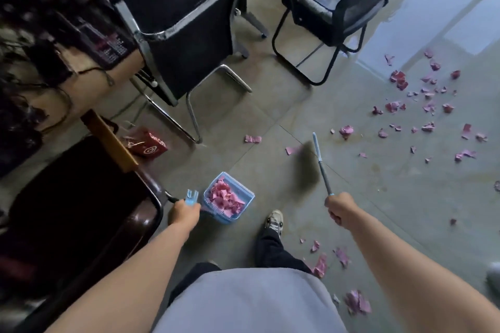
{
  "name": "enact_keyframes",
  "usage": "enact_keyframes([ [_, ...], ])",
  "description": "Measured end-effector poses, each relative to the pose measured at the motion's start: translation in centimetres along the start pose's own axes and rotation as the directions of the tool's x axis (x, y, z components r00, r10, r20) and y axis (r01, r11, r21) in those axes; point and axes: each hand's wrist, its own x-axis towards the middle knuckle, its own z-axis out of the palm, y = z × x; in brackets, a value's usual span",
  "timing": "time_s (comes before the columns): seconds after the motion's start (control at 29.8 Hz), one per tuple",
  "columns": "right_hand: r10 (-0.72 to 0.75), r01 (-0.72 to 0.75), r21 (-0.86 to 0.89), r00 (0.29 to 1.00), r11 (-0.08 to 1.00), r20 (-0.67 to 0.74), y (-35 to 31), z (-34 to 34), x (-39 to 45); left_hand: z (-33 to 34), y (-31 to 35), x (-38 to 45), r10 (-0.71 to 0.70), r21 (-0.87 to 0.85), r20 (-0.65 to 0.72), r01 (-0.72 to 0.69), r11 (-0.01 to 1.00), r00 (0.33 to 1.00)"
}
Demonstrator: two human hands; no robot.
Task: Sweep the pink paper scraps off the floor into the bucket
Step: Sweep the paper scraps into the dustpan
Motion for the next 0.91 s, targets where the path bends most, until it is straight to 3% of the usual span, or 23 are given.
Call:
enact_keyframes([
  [0.17,-0.072,0.081,-0.128,0.995,0.988,0.075,-8.6,0.3,1.9,0.7,0.6,-1.0,-0.144,-0.129,-0.034,0.138,0.982,0.989],
  [0.37,-0.181,0.239,-0.361,0.966,0.902,0.187,-13.5,3.9,-0.1,1.4,0.1,-1.5,-0.254,-0.254,0.004,0.247,0.935,0.967],
  [0.64,-0.287,0.413,-0.746,0.909,0.523,0.302,-14.5,5.8,-2.3,2.7,0.8,-0.6,-0.342,-0.395,0.114,0.358,0.846,0.933],
  [0.91,-0.329,0.475,-0.852,0.858,0.221,0.394,-11.8,4.4,-3.1,3.6,3.9,0.6,-0.328,-0.426,0.123,0.348,0.835,0.937],
])
